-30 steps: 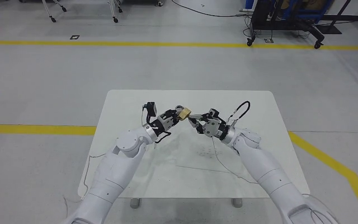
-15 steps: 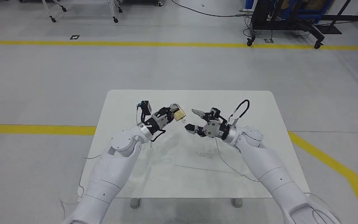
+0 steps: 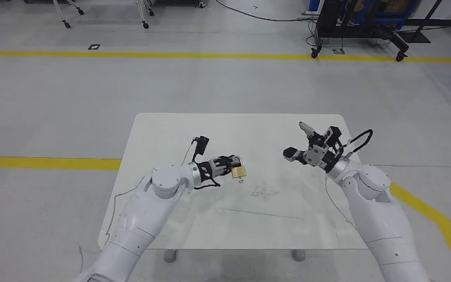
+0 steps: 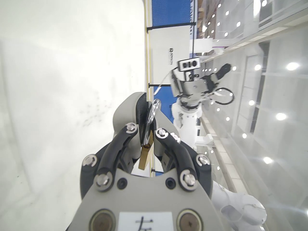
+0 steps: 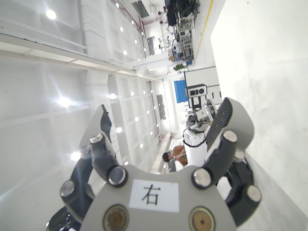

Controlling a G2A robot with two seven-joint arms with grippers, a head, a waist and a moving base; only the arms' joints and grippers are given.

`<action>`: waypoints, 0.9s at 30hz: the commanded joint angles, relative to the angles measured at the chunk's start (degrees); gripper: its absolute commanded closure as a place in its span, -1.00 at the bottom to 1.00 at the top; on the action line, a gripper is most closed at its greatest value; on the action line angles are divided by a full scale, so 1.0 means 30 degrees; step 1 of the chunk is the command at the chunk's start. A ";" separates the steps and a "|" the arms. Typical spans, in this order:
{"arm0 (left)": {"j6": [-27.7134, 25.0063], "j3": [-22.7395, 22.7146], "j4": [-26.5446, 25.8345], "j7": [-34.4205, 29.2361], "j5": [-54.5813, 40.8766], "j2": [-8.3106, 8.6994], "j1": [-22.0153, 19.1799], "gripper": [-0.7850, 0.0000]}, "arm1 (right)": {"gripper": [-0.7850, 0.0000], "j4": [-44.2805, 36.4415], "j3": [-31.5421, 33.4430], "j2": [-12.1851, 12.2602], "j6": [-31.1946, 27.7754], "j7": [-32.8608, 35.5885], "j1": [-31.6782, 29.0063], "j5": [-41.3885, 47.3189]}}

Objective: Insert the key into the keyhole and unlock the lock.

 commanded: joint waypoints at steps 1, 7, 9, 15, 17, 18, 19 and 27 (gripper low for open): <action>0.0519 0.0544 0.0225 -0.0588 0.0739 -0.0031 -0.0307 1.00 | -1.00 -0.0181 0.0165 0.0017 0.0056 -0.0084 -0.0142 -0.0043; 0.2104 0.2062 0.0984 -0.1326 0.3047 -0.0184 -0.1299 1.00 | -1.00 -0.0181 0.0165 0.0017 0.0056 -0.0084 -0.0142 -0.0043; 0.2633 0.2403 0.1351 -0.1295 0.3462 -0.0261 -0.1610 1.00 | -1.00 -0.0181 0.0165 0.0017 0.0056 -0.0084 -0.0142 -0.0043; 0.3339 0.3312 0.2075 -0.1310 0.4804 -0.0427 -0.2230 0.52 | -1.00 -0.0181 0.0165 0.0017 0.0056 -0.0084 -0.0142 -0.0043; 0.3314 0.3415 0.2203 -0.1562 0.4939 -0.0436 -0.2331 0.16 | -1.00 -0.0181 0.0165 0.0017 0.0056 -0.0084 -0.0142 -0.0043; 0.3283 0.3402 0.2248 -0.1597 0.4949 -0.0433 -0.2351 0.01 | -1.00 -0.0181 0.0165 0.0017 0.0056 -0.0084 -0.0142 -0.0043; 0.3282 0.3362 0.2296 -0.1637 0.4945 -0.0422 -0.2368 -0.62 | -1.00 -0.0181 0.0165 0.0017 0.0056 -0.0084 -0.0142 -0.0043; 0.2722 0.1196 0.2118 -0.1307 0.2363 -0.0113 -0.2019 -1.00 | -1.00 -0.0181 0.0165 0.0017 0.0056 -0.0084 -0.0142 -0.0043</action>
